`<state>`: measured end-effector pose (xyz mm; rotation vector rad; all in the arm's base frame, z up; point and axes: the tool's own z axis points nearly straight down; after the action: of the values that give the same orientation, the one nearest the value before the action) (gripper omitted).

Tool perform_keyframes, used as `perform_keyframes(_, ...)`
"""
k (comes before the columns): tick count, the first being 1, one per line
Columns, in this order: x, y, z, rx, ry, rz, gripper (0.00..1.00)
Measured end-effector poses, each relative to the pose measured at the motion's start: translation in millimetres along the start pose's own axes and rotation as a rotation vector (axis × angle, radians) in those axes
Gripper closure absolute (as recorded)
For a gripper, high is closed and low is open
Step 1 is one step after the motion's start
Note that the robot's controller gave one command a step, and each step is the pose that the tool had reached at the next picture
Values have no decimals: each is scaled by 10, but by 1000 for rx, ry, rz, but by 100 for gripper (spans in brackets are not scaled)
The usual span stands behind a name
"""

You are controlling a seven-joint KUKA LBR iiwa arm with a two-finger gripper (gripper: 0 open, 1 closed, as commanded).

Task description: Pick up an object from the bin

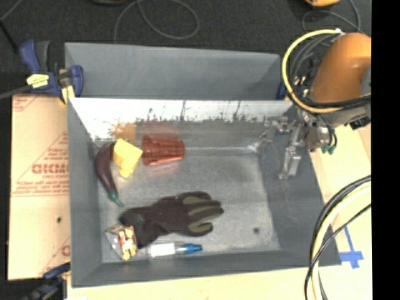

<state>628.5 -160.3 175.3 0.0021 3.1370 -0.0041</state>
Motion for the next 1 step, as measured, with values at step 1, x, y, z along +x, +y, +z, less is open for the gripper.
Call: perform_keyframes(1, -102, 542, 31, -1, 4, 55, 0)
